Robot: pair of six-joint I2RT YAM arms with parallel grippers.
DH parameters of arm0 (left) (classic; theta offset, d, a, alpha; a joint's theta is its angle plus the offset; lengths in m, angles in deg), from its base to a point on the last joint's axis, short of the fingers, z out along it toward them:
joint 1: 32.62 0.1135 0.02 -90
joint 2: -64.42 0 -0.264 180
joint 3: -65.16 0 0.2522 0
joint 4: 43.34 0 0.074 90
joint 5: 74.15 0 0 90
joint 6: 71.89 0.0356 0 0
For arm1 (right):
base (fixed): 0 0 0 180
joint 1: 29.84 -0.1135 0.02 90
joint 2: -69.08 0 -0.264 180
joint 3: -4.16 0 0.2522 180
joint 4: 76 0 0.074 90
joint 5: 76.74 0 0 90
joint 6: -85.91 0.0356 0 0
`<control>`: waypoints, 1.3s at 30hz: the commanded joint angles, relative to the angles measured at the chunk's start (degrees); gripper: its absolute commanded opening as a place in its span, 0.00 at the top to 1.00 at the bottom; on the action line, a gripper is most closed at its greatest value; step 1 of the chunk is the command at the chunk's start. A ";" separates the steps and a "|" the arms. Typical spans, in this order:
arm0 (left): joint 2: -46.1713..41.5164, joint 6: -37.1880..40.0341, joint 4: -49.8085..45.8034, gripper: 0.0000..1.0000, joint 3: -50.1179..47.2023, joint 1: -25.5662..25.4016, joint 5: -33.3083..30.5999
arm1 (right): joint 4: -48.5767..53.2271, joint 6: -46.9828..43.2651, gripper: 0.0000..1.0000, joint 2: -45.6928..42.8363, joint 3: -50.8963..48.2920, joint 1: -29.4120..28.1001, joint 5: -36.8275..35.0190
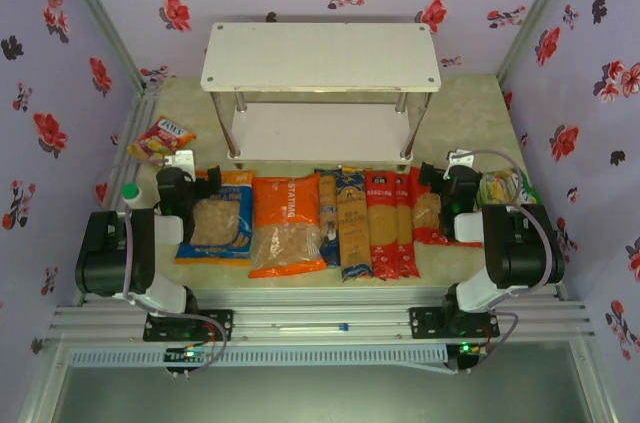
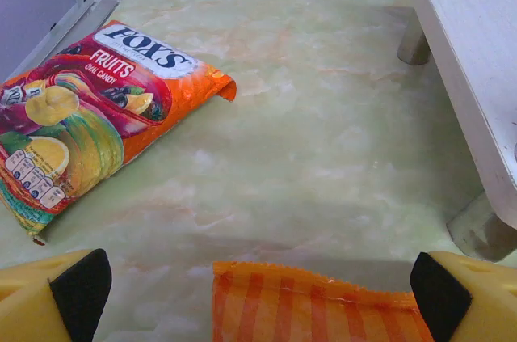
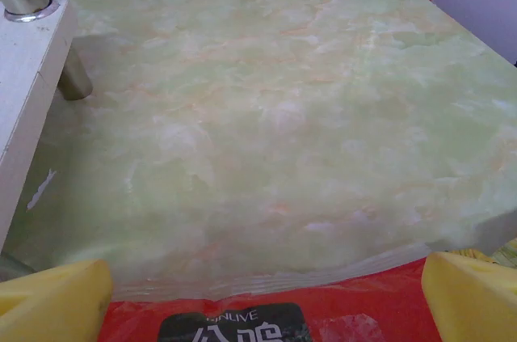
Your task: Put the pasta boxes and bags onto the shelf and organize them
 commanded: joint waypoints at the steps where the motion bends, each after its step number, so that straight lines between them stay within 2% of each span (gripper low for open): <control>1: 0.71 1.32 2.04 0.00 1.35 -0.41 -0.73 | -1.37 1.39 0.01 0.66 1.27 0.03 -1.31; 26: 0.63 1.18 1.91 0.01 1.44 -0.39 -0.62 | -1.37 1.48 0.01 0.64 1.38 0.03 -1.23; 29: 0.09 1.21 0.90 0.08 1.82 -0.33 -0.77 | -1.55 1.50 0.03 0.51 1.23 0.03 -1.22; 31: -2.77 0.85 -3.91 0.17 3.38 -0.31 -1.36 | -1.74 1.50 0.06 0.48 1.15 0.03 -1.19; 34: -7.28 0.10 -6.59 0.22 2.84 -0.38 -3.61 | -2.11 1.67 0.09 0.35 1.16 0.03 -2.33; 36: -11.80 -0.23 -9.08 0.24 2.25 -0.57 -5.45 | 3.54 3.26 0.09 -3.14 2.69 0.33 -4.49; 39: -19.74 -4.70 -14.12 0.24 2.30 -0.95 -6.11 | 12.52 3.61 0.10 -8.54 5.12 0.47 -5.15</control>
